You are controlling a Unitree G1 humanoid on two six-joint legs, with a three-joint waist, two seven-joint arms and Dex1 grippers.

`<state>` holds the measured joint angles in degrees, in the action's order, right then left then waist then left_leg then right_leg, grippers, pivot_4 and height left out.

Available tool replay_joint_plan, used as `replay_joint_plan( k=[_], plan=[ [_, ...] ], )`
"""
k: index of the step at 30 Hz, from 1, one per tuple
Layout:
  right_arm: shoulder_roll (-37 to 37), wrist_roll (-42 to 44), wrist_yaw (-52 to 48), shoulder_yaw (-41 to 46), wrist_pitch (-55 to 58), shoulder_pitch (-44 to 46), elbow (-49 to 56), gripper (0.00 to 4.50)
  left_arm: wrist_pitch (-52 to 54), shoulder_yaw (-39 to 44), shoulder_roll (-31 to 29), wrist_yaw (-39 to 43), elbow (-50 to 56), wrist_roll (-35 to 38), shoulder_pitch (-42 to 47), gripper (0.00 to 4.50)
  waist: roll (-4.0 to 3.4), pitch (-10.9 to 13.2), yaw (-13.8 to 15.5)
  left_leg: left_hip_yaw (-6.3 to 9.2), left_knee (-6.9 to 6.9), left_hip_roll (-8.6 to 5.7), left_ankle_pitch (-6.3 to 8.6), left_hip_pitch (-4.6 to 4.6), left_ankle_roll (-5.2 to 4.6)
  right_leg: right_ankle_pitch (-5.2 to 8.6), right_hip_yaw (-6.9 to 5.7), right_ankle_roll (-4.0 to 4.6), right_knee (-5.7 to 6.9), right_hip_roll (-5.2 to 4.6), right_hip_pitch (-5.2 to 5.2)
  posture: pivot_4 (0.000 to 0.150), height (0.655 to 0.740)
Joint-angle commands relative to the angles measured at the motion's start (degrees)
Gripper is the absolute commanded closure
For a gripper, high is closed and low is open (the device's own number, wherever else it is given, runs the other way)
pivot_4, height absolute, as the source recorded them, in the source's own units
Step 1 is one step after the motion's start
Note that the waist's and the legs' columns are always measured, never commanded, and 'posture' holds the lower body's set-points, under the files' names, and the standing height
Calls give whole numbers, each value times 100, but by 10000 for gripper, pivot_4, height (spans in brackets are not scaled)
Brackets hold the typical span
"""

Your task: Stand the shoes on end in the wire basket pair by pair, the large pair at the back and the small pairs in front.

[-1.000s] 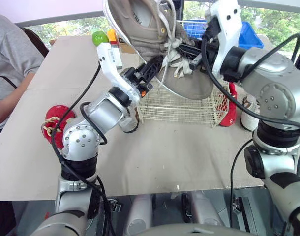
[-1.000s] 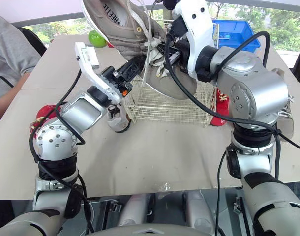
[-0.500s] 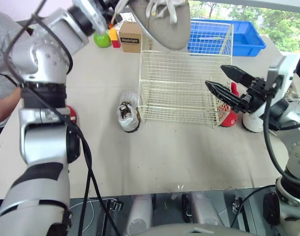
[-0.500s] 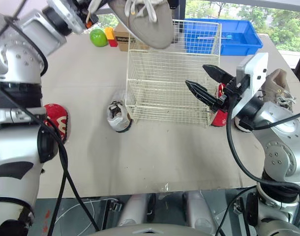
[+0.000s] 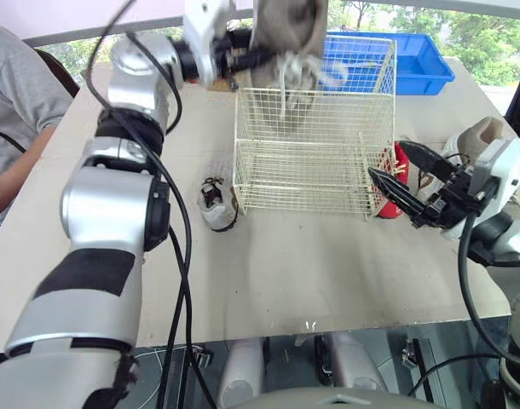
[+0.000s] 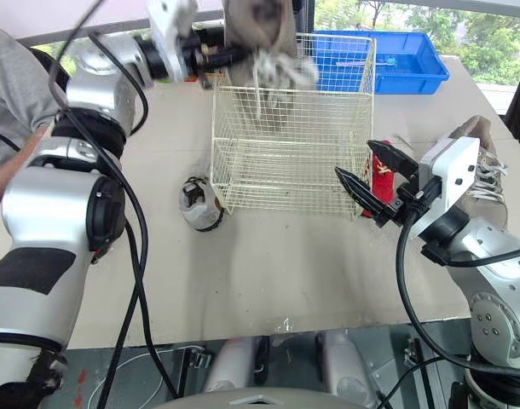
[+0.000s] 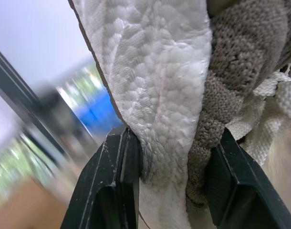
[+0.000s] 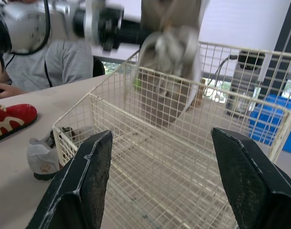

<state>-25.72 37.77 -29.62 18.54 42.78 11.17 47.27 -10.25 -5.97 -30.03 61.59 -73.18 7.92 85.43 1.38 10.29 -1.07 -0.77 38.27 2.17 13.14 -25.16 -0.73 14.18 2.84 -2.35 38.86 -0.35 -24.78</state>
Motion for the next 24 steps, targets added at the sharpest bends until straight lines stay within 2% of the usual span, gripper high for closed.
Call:
replay_joint_plan(
  k=[1, 2, 3, 5, 7, 13, 17, 20, 22, 24],
  plan=[
    [-117, 129, 125, -35, -214, -76, 274, 14115, 255, 183, -242, 193, 10, -191, 68, 30242, -1, -1, -3, -1, 0, 0, 0, 2, 0, 0, 3, 0, 1, 1, 1, 1500, 7400],
    [-136, 146, 160, -66, -230, -86, 278, 13492, 307, 213, -277, 242, 11, -232, 39, 20895, -1, -1, -14, -3, 0, 0, 0, 3, 0, 0, 6, 0, 0, 2, 1, 1500, 7400],
    [-150, 177, 199, -97, -236, -88, 280, 13492, 254, 147, -343, 233, 23, -377, -5, 17496, -1, -1, -19, -5, 0, 0, 0, 7, 0, 0, 10, 0, 4, 3, 1, 1500, 7400],
    [-213, 224, 184, -115, -268, -86, 210, 13492, 441, 251, -432, 104, 31, -400, 42, 6310, -1, -2, -50, -7, 0, 1, 0, 19, 0, 0, 16, 0, 8, 6, 8, 1500, 7400],
    [-260, 290, 165, -149, -273, -83, 156, 13492, 705, 388, -583, 127, 63, -339, 140, 1147, -1, -2, -94, -7, 0, 6, 0, 28, 0, 0, 19, -1, 10, 13, 14, 1500, 7400],
    [-506, 381, -9, -207, -366, -112, -191, 13492, 1697, 906, -1030, 593, 530, 30, 446, 1147, -1, -2, -136, -9, 1, 16, 0, 34, 0, 0, 25, 0, 14, 28, 15, 1500, 7400],
    [-532, 122, 127, -367, -495, 17, -566, 13492, 2272, 1117, -1136, 971, 1447, 326, -17, 1147, -1, -2, -52, -8, 3, 15, 0, 22, 0, 0, 18, 0, 6, 18, 15, 1500, 7400],
    [-684, -314, 308, -431, -553, -9, -813, 13492, 4162, 1580, -1108, 1211, 3706, 1532, -1122, 1147, -3, -3, -52, -19, 6, 13, 0, 24, 1, -1, 27, 0, 9, 11, 15, 1500, 7400],
    [-828, -302, 564, -218, -196, 70, -893, 13492, 5303, 1884, -1026, 1062, 5762, 2601, -2344, 1147, -5, -4, -83, -22, 6, 14, 0, 25, 1, -1, 31, 0, 12, 8, 15, 1500, 7400],
    [-1269, -279, 770, 147, 506, 110, -1133, 13492, 6382, 2167, -616, 278, 7714, 3736, -3570, 1147, -8, -6, -98, -15, 4, 37, -1, 31, 4, -1, 34, -1, 18, -5, 15, 1500, 7400]
  ],
)
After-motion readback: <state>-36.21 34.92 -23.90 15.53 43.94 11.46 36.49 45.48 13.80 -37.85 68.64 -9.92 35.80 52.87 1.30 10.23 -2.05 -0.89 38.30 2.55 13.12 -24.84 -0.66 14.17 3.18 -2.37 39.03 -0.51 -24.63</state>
